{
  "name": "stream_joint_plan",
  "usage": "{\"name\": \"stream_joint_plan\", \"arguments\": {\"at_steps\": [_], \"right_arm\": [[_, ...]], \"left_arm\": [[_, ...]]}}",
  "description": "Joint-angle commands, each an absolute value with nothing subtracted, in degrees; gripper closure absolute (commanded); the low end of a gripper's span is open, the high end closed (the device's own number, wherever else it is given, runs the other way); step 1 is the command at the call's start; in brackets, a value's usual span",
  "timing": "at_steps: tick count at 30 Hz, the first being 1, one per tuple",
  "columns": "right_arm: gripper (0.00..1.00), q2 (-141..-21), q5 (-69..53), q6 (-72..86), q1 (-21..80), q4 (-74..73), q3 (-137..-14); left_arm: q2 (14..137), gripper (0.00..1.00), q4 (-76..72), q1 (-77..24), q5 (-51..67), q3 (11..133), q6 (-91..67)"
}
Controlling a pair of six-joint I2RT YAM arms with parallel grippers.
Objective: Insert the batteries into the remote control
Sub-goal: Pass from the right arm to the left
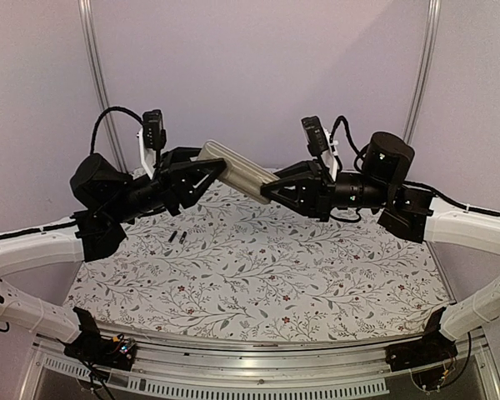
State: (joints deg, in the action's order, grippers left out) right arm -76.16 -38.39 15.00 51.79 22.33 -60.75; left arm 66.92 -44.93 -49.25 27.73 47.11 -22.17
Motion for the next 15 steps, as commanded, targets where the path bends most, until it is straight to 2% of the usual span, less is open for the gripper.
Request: {"name": "stream_joint_plan", "arguments": {"at_steps": [1,5,6,10,11,15], "right_arm": [[1.00,-75.3,-38.4,15.5,52.0,23.6,-60.4],[1.00,-74.7,-38.1,15.2,52.0,22.9,-60.5],[0.97,-74.6,-37.9,15.1,52.0,22.0,-60.8],[0.10,-73.6,-34.4,10.5,52.0,12.2,-63.4],[0.02,-73.3,-33.2,9.2,52.1,9.1,-64.2],[0.01,-72.2,-30.5,1.7,52.0,-6.7,-68.9]], "left_arm": [[68.1,0.72,-46.0,-50.7,29.4,48.6,-22.4],[66.8,0.93,-45.3,-50.8,28.4,48.0,-21.2],[66.3,0.99,-44.7,-50.7,27.8,48.1,-20.6],[65.6,1.00,-36.6,-50.8,23.1,50.1,-16.8],[65.6,1.00,-33.9,-50.8,22.0,51.3,-15.4],[66.5,1.00,-23.3,-50.9,21.3,55.2,-8.8]]}}
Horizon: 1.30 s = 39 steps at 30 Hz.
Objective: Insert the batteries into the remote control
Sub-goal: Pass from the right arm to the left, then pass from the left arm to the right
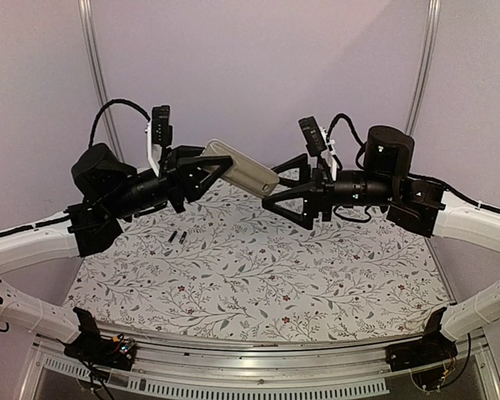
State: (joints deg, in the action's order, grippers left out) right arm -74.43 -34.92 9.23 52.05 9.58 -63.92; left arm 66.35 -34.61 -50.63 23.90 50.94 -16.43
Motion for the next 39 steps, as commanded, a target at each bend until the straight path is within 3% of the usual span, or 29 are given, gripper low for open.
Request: {"name": "stream_joint_plan", "arguments": {"at_steps": [1,4,11,20,23,26,31,32,33,35,36,37,39], "right_arm": [[0.01,-72.2,-30.3,0.9,52.1,-9.8,-70.2],[0.03,-73.9,-28.6,-3.8,52.1,-17.5,-74.6],[0.30,-78.5,-28.8,-8.2,52.6,-22.1,-79.2],[0.49,-84.7,-33.2,-10.0,53.8,-22.3,-83.6],[0.62,-85.8,-35.1,-10.0,53.8,-22.2,-83.8],[0.82,-86.0,-36.6,-9.8,53.9,-21.6,-83.3],[0.86,-86.0,-38.0,-8.4,53.8,-20.4,-82.5],[0.87,-86.0,-38.2,-8.1,53.8,-19.9,-82.3],[0.89,-86.0,-38.3,-7.4,53.9,-19.3,-82.1],[0.95,-85.8,-37.9,-6.2,53.8,-18.0,-81.9],[0.98,-85.7,-37.7,-5.1,53.8,-17.1,-81.8],[0.99,-85.5,-37.6,-4.4,53.8,-16.3,-81.8],[1.00,-85.0,-37.1,-2.7,53.8,-14.6,-81.7]], "left_arm": [[67.0,1.00,-21.1,-50.9,22.3,56.2,-7.3],[68.2,1.00,-14.2,-51.1,24.4,59.2,-3.4],[69.8,1.00,-7.9,-51.2,25.8,62.1,-0.1],[72.0,1.00,-4.9,-51.7,28.6,63.2,1.3],[71.9,1.00,-5.1,-51.7,29.0,62.9,1.5],[71.6,1.00,-5.2,-51.7,29.1,62.7,1.7],[71.1,0.99,-5.6,-51.8,29.0,62.4,1.7],[71.0,0.90,-5.8,-51.7,29.0,62.3,1.6],[70.8,0.72,-6.1,-51.7,28.8,62.0,1.6],[69.8,0.28,-7.5,-51.7,27.6,60.8,1.5],[68.9,0.14,-8.9,-51.7,26.8,59.7,1.7],[67.8,0.06,-10.5,-51.7,25.9,58.4,2.1],[65.0,0.00,-13.9,-51.7,24.5,55.3,3.7]]}}
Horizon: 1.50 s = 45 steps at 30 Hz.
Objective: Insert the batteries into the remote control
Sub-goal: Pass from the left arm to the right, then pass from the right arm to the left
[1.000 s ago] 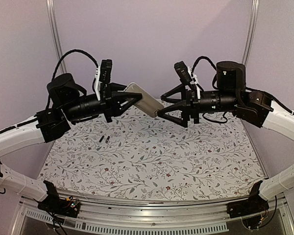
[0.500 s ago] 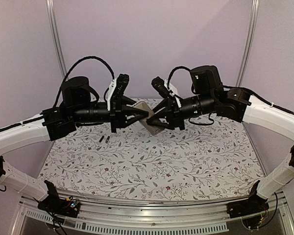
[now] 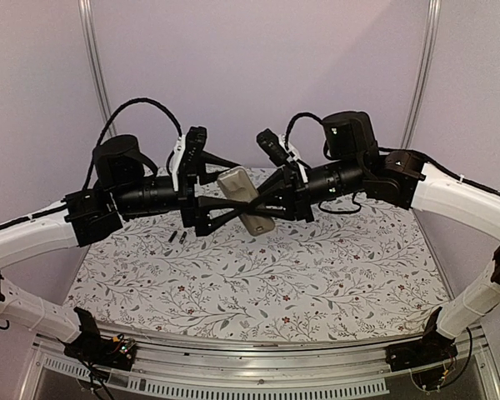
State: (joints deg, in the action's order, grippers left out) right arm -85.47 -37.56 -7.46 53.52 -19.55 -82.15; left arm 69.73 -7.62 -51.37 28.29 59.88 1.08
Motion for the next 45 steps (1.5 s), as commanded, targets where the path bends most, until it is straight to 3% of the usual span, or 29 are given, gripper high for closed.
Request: {"name": "stream_joint_plan", "arguments": {"at_steps": [1,10,19,28,33,45], "right_arm": [[1.00,-84.5,-36.7,-1.3,53.7,-13.6,-81.7],[1.00,-80.4,-37.4,11.6,53.3,3.8,-77.2],[1.00,-78.3,-41.1,14.7,53.4,12.4,-73.7],[1.00,-79.3,-40.8,15.8,53.5,15.7,-72.5],[1.00,-79.9,-40.3,15.9,53.6,15.8,-72.1],[1.00,-81.0,-39.6,15.8,53.8,15.8,-71.3]], "left_arm": [[63.8,0.00,-15.0,-51.7,24.3,54.0,4.8],[63.7,0.01,-17.0,-51.9,28.0,50.2,7.3],[66.5,0.38,-20.0,-52.7,34.5,50.1,2.8],[70.5,0.41,-23.0,-54.4,36.1,51.3,-2.8],[70.9,0.57,-23.9,-54.7,36.7,51.6,-4.1],[70.3,0.53,-24.7,-55.0,35.0,51.8,-5.0]]}}
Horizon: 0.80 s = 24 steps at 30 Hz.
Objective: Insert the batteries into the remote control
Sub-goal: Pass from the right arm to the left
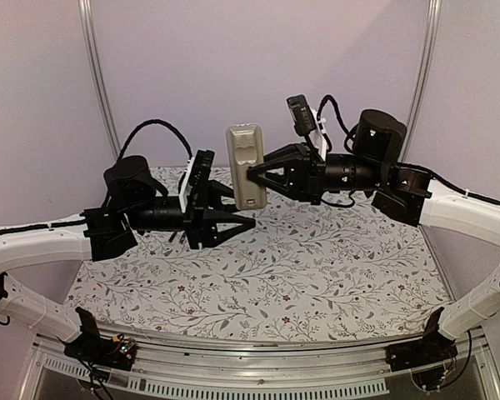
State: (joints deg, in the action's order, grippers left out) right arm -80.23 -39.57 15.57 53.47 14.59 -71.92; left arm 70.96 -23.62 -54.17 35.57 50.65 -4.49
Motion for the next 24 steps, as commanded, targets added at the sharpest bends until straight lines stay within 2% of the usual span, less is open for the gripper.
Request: {"name": "stream_joint_plan", "arguments": {"at_steps": [1,4,9,13,18,24], "right_arm": [[1.00,-81.0,-39.6,15.8,53.8,15.8,-71.3],[1.00,-81.0,-39.5,15.7,53.8,15.7,-71.2],[1.00,-80.7,-41.5,14.2,53.8,13.4,-71.2],[1.00,-79.8,-41.6,8.9,53.8,4.9,-72.3],[1.00,-79.2,-39.8,1.2,53.9,-4.9,-72.7],[1.00,-82.5,-41.5,-3.6,54.0,-10.6,-76.4]], "left_arm": [[70.2,0.55,-24.7,-54.9,34.7,51.7,-4.9],[70.0,0.55,-24.7,-54.9,34.9,51.6,-4.7],[67.2,0.19,-22.4,-54.8,33.0,50.6,-0.4],[62.0,0.06,-21.0,-54.5,25.0,48.7,6.2],[59.0,0.04,-20.4,-53.6,22.3,50.0,4.7],[65.8,0.15,-11.8,-53.7,23.2,56.8,0.3]]}}
